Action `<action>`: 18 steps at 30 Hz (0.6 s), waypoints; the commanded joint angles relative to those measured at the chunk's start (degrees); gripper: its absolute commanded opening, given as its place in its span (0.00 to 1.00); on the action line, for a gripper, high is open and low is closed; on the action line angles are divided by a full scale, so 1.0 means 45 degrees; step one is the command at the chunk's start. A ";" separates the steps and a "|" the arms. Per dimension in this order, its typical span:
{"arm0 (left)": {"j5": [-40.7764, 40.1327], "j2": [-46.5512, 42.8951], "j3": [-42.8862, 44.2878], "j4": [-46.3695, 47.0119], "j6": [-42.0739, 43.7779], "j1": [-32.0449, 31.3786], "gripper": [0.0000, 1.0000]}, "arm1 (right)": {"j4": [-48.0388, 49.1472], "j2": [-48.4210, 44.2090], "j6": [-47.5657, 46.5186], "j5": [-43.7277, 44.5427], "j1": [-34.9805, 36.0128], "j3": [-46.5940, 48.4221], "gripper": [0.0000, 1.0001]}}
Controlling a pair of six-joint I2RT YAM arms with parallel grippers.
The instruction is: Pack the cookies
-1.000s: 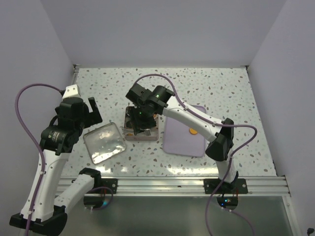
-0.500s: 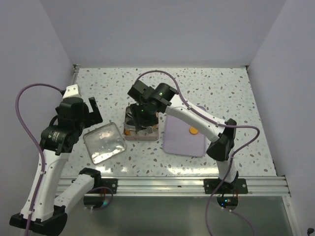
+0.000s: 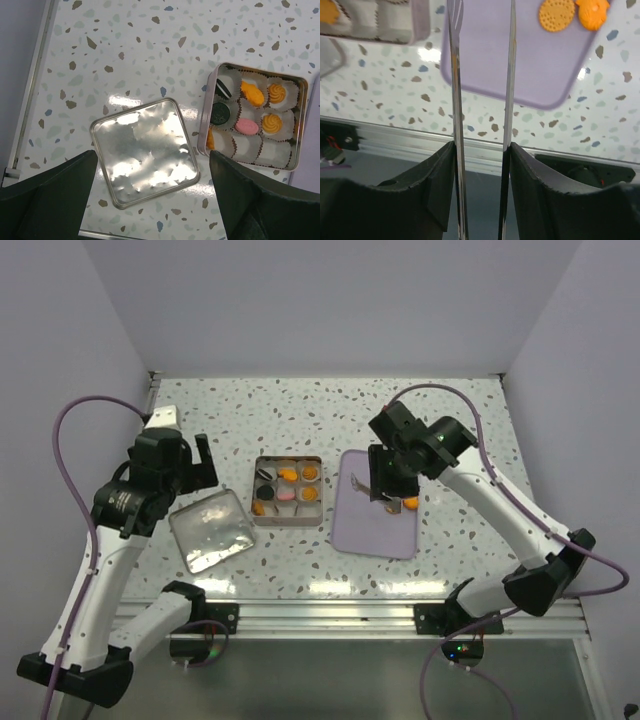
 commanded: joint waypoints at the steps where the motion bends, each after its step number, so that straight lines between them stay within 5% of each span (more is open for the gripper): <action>1: -0.0268 0.0383 0.0947 0.0808 0.0552 -0.0400 1.00 | -0.0243 -0.0654 0.0103 0.0702 0.0108 -0.1421 0.49; 18: -0.0894 0.0854 0.1378 0.0731 0.0806 -0.0929 1.00 | 0.0381 -0.1849 0.0243 0.1074 -0.1024 -0.4825 0.51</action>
